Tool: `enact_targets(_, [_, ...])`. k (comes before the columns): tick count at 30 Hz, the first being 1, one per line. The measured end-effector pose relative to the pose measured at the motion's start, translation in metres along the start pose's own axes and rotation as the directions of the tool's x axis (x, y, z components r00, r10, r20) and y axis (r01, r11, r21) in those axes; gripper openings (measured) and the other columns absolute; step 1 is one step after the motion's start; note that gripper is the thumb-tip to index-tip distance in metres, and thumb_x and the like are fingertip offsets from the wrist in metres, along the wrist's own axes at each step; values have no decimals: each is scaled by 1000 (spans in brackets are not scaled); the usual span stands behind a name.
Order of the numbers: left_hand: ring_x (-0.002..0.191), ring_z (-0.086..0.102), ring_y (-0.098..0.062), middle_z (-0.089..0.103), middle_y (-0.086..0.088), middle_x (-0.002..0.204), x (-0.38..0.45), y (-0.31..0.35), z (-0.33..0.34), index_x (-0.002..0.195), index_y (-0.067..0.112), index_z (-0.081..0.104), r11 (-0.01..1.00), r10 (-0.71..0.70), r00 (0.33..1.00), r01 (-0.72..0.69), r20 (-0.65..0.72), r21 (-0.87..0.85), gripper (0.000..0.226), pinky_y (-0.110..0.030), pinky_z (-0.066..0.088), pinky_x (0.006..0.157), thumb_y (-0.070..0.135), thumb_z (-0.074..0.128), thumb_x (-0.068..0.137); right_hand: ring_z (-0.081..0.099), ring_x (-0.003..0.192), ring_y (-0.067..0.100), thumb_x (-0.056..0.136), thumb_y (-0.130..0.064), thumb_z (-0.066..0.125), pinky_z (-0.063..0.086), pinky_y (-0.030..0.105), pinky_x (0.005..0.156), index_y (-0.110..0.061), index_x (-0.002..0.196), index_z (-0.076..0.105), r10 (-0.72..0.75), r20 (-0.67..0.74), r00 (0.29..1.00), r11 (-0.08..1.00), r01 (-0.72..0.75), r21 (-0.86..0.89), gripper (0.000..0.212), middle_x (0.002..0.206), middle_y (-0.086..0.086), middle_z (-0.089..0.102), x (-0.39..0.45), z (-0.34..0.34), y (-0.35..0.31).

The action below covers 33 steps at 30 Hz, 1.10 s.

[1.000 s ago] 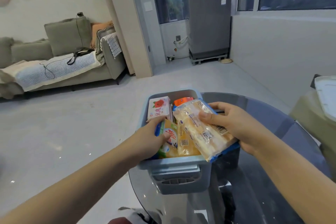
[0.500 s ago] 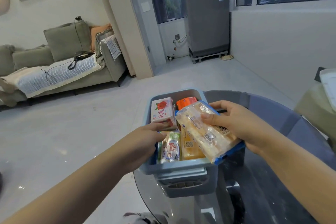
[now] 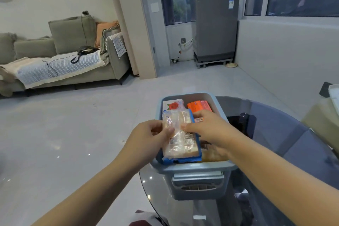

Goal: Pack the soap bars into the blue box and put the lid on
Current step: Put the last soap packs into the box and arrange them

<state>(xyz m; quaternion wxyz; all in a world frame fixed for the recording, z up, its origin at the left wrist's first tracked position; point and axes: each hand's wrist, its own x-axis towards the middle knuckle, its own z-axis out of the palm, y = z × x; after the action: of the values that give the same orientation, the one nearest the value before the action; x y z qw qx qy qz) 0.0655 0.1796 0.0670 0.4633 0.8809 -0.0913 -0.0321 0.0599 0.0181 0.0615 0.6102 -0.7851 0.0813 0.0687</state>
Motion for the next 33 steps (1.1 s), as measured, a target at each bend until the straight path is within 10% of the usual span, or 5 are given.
enact_targets(8, [64, 56, -2, 68, 1, 93, 6, -18, -3, 106, 12, 69, 985, 52, 999, -51, 0, 168, 23, -1, 40, 46, 25, 62, 89, 61, 89, 11, 85, -38, 61, 50, 22, 69, -16, 107, 54, -110, 15, 994, 860, 103, -499, 32, 105, -3, 63, 5, 17, 3])
enact_targets(14, [101, 58, -16, 54, -2, 118, 6, -29, 4, 118, 22, 64, 991, -21, 998, 28, -52, 131, 35, -22, 52, 77, 29, 67, 84, 50, 82, 13, 78, -51, 63, 45, 27, 68, -20, 69, 50, -312, -57, 948, 589, 146, -795, 35, 80, -3, 50, 7, 18, 8])
enact_targets(20, [118, 48, -21, 37, -3, 135, 1, -28, 8, 136, 32, 39, 992, -117, 993, 118, -20, 49, 59, -32, 49, 92, 25, 68, 84, 40, 110, 14, 70, -54, 69, 37, 28, 89, -26, 105, 60, -275, -22, 961, 646, 168, -744, 46, 116, -5, 51, 5, 9, 17])
enact_targets(26, [98, 57, -21, 46, 0, 116, 10, -32, 10, 143, 39, 21, 967, -212, 972, 223, 99, -124, 78, -21, 52, 62, 18, 68, 84, 31, 125, 20, 75, -55, 63, 29, 36, 103, -38, 132, 41, -301, 15, 953, 534, 182, -826, 64, 133, -3, 40, 2, 9, 19])
enact_targets(33, [103, 62, -22, 60, -3, 119, 8, -37, 14, 136, 22, 42, 928, -222, 969, 245, 113, -280, 50, -42, 56, 89, 27, 60, 89, 30, 130, 18, 87, -50, 51, 26, 39, 108, -38, 134, 43, -377, -86, 922, 651, 198, -732, 49, 137, -8, 45, -17, 7, 27])
